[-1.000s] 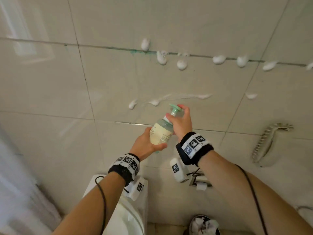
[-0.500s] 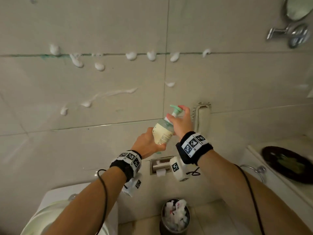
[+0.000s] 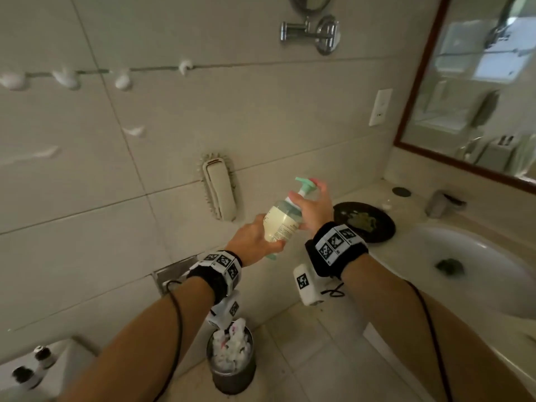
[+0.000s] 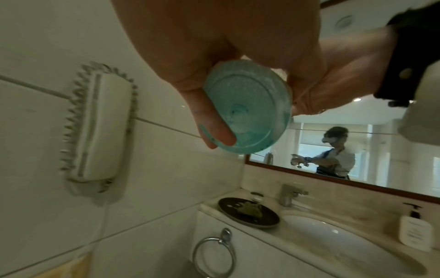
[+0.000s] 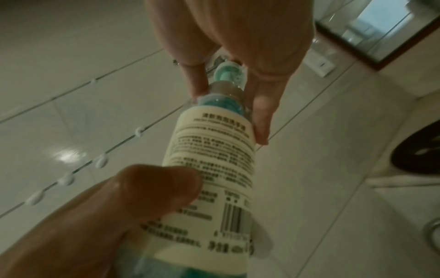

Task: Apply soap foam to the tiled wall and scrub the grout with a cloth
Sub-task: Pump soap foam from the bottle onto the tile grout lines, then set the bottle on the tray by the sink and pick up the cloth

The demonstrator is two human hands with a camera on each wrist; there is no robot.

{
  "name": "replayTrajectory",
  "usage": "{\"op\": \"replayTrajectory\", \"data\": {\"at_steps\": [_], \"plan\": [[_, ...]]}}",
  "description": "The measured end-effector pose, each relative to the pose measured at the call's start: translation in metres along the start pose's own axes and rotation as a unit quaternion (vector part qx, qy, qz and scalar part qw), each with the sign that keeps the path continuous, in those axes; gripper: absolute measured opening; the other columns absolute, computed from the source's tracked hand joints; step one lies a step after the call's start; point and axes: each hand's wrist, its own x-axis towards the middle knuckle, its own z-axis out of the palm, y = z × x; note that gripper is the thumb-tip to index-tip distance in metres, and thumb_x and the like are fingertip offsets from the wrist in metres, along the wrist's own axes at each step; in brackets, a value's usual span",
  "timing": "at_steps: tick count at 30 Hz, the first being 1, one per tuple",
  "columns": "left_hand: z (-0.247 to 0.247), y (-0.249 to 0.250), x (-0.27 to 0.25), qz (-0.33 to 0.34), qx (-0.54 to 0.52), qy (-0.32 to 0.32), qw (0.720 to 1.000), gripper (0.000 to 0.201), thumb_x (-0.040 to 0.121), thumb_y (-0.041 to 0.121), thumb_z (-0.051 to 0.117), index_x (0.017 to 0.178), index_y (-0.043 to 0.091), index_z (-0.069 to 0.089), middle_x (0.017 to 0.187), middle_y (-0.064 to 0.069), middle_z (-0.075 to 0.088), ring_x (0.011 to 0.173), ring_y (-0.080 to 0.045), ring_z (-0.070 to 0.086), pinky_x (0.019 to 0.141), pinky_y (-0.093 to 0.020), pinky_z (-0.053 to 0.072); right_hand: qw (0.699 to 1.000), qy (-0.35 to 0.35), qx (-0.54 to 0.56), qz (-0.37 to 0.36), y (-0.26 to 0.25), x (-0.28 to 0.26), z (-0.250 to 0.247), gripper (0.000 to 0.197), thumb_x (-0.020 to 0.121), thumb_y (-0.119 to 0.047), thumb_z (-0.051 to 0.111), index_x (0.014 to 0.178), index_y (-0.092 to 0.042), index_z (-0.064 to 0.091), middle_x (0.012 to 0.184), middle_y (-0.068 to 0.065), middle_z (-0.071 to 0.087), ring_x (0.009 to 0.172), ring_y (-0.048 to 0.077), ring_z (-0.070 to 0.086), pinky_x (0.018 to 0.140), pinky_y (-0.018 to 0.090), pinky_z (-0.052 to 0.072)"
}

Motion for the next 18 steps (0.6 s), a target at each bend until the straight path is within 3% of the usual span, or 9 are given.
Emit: {"op": "replayTrajectory", "data": {"at_steps": [5,8,10,12,15,18], "plan": [[0.049,0.041,0.034,0.038,-0.031,-0.059,0.997,0.062,0.088,0.033,0.070,0.141,0.019,0.041,0.110,-0.004,0.067,0.087,-0.019,0.068,0.069,-0.026,0.058,0.996,0.081,-0.024,0.033,0.014,0.026,-0.071,0.076,0.054,-0.053,0.076,0.122,-0.029,0.055,0.104,0.001,0.066,0.092,0.024,0.068,0.079,0.048,0.059],[0.076,0.057,0.059,0.048,-0.067,-0.093,0.992,0.067,0.085,0.037,0.073,0.142,0.022,0.040,0.111,-0.001,0.066,0.090,-0.017,0.070,0.074,-0.033,0.062,0.995,0.059,-0.062,0.060,0.021,0.044,-0.105,0.052,0.064,-0.055,0.072,0.093,-0.011,0.071,0.087,0.010,0.072,0.083,0.028,0.071,0.074,0.050,0.060],[0.093,0.065,0.076,0.049,-0.087,-0.109,0.989,0.076,0.078,0.052,0.074,0.140,0.025,0.040,0.115,-0.002,0.067,0.093,-0.017,0.070,0.078,-0.040,0.061,0.991,0.051,-0.093,0.080,0.031,0.063,-0.124,0.060,0.060,-0.064,0.067,0.082,-0.009,0.072,0.080,0.011,0.072,0.082,0.028,0.071,0.077,0.050,0.059],[0.110,0.070,0.096,0.048,-0.097,-0.116,0.987,0.087,0.069,0.066,0.071,0.141,0.028,0.040,0.118,-0.003,0.066,0.098,-0.020,0.068,0.083,-0.044,0.060,0.990,0.061,-0.072,0.110,0.041,0.085,-0.140,0.069,0.052,-0.067,0.072,0.087,-0.008,0.072,0.086,0.011,0.074,0.085,0.028,0.071,0.081,0.050,0.059],[0.133,0.077,0.131,0.048,-0.091,-0.132,0.986,0.094,0.070,0.072,0.067,0.146,0.026,0.036,0.123,-0.005,0.065,0.104,-0.023,0.065,0.087,-0.044,0.057,0.983,0.025,-0.005,0.180,0.047,0.112,-0.158,0.055,0.075,-0.048,0.076,0.109,-0.006,0.067,0.108,0.014,0.071,0.094,0.028,0.069,0.068,0.043,0.061],[0.158,0.080,0.174,0.045,-0.076,-0.153,0.984,0.082,0.082,0.064,0.067,0.145,0.023,0.034,0.123,-0.005,0.064,0.104,-0.024,0.064,0.086,-0.037,0.053,0.974,-0.008,0.005,0.226,0.053,0.143,-0.176,0.039,0.084,-0.040,0.072,0.111,-0.013,0.063,0.114,0.013,0.067,0.098,0.030,0.066,0.061,0.042,0.058]]}}
